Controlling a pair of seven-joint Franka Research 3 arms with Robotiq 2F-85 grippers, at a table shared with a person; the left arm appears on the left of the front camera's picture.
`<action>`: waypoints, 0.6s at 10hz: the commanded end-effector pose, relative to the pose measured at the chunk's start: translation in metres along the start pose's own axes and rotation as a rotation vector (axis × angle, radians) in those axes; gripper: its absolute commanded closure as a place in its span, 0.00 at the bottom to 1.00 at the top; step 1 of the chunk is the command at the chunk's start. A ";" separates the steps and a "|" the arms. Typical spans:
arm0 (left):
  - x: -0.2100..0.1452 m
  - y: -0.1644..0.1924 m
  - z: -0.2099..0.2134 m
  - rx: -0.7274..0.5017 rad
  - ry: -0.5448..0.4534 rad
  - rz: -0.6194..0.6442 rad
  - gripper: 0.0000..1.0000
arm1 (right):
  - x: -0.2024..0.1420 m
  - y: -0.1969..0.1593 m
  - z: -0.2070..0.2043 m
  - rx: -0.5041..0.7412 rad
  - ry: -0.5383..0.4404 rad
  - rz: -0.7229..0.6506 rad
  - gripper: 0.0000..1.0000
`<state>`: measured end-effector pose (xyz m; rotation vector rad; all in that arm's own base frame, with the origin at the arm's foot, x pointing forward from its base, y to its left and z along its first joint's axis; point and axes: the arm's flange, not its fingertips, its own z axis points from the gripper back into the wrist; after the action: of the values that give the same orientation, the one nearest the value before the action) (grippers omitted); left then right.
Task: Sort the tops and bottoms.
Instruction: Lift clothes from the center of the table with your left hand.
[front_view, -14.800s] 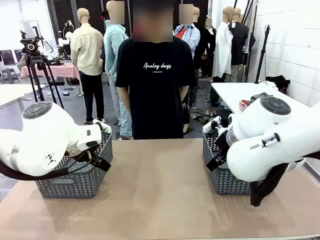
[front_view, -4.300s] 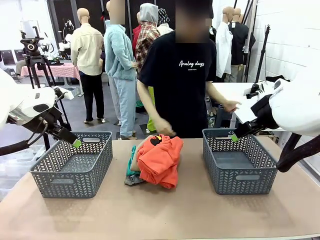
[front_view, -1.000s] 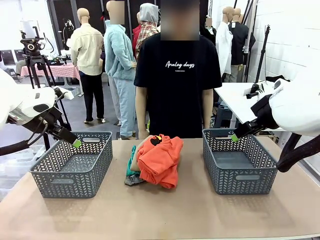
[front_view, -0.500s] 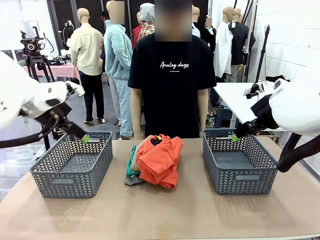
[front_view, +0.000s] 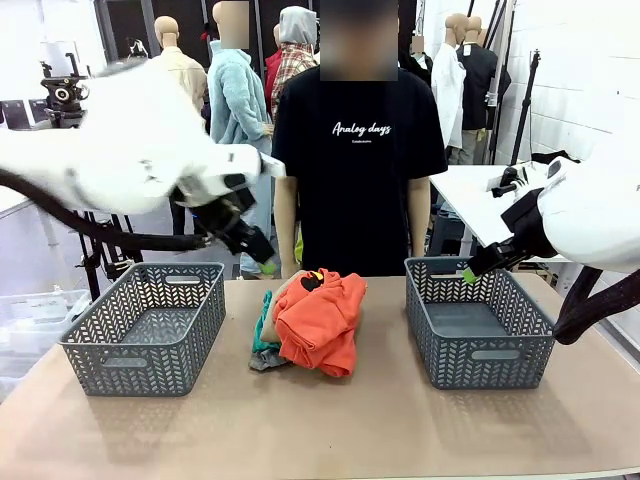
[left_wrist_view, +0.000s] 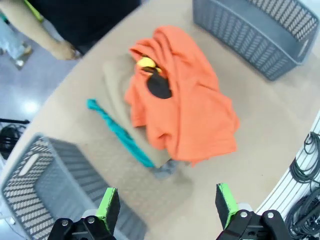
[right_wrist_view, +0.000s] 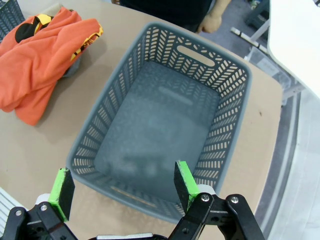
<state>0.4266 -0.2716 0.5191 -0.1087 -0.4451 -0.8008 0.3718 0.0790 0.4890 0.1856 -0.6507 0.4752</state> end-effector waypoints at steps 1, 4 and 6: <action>0.048 0.008 -0.041 0.000 0.149 0.009 0.00 | 0.000 -0.002 -0.001 0.010 -0.007 -0.010 0.00; 0.080 -0.020 -0.091 0.010 0.209 0.000 0.00 | 0.000 -0.002 -0.001 0.010 -0.007 -0.010 0.00; 0.092 -0.024 -0.109 0.020 0.202 0.002 0.00 | 0.000 -0.002 -0.001 0.010 -0.007 -0.010 0.00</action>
<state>0.4955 -0.3727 0.4554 -0.0347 -0.2637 -0.8168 0.3719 0.0788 0.4892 0.1854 -0.6511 0.4748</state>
